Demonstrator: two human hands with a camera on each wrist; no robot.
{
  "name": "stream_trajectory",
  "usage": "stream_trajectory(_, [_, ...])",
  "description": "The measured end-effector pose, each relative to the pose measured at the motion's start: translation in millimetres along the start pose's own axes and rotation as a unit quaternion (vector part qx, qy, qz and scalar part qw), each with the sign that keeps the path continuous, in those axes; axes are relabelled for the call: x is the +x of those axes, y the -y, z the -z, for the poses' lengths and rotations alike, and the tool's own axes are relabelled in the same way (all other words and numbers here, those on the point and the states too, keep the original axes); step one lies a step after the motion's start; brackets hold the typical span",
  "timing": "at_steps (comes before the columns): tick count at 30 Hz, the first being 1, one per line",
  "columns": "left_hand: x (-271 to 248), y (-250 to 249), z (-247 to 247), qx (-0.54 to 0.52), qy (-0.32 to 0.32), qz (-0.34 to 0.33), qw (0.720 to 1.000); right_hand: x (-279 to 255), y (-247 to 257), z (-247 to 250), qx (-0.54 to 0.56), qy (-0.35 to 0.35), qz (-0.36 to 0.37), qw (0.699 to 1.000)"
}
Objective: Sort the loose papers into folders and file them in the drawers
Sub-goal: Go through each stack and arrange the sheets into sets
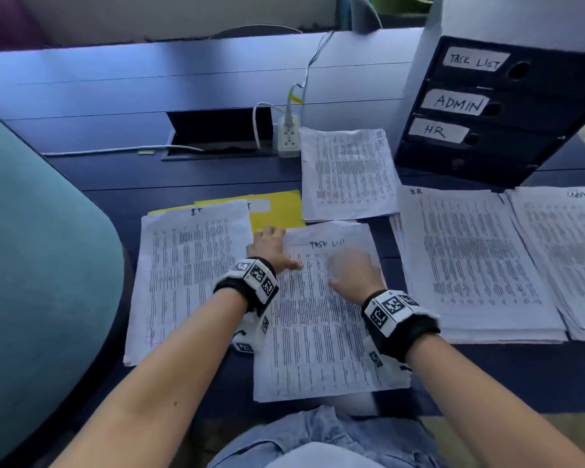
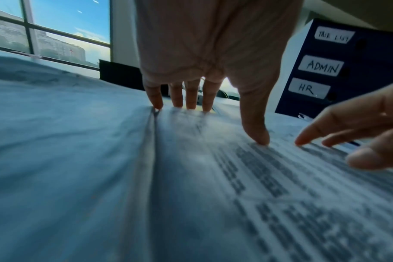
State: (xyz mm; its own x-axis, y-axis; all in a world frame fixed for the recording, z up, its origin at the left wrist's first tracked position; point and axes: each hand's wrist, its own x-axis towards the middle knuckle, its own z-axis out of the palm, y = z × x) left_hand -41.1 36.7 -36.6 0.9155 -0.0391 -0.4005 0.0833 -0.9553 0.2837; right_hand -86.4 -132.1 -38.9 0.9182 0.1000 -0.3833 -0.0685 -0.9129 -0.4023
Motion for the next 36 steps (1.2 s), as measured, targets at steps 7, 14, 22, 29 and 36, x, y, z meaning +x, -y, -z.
stream_trajectory(7, [8, -3, -1, 0.053, 0.004, -0.013, 0.998, 5, 1, -14, -0.036, -0.062, 0.01, 0.997])
stream_trajectory(14, [5, -5, -11, 0.083, -0.036, -0.033, 0.995, 6, -2, -19, -0.056, -0.088, 0.025, 0.994])
stream_trajectory(22, [11, 2, -4, 0.063, 0.004, -0.006, 0.998, 5, -3, -19, -0.061, -0.091, 0.031, 0.993])
stream_trajectory(29, [-6, 7, 3, 0.05, -0.047, -0.143, 0.987, 6, -1, -22, -0.025, -0.174, 0.057, 0.983])
stream_trajectory(36, [-13, 11, 15, -0.228, 0.019, -0.138, 0.964, 0, 8, -29, -0.209, -0.277, 0.103, 0.932])
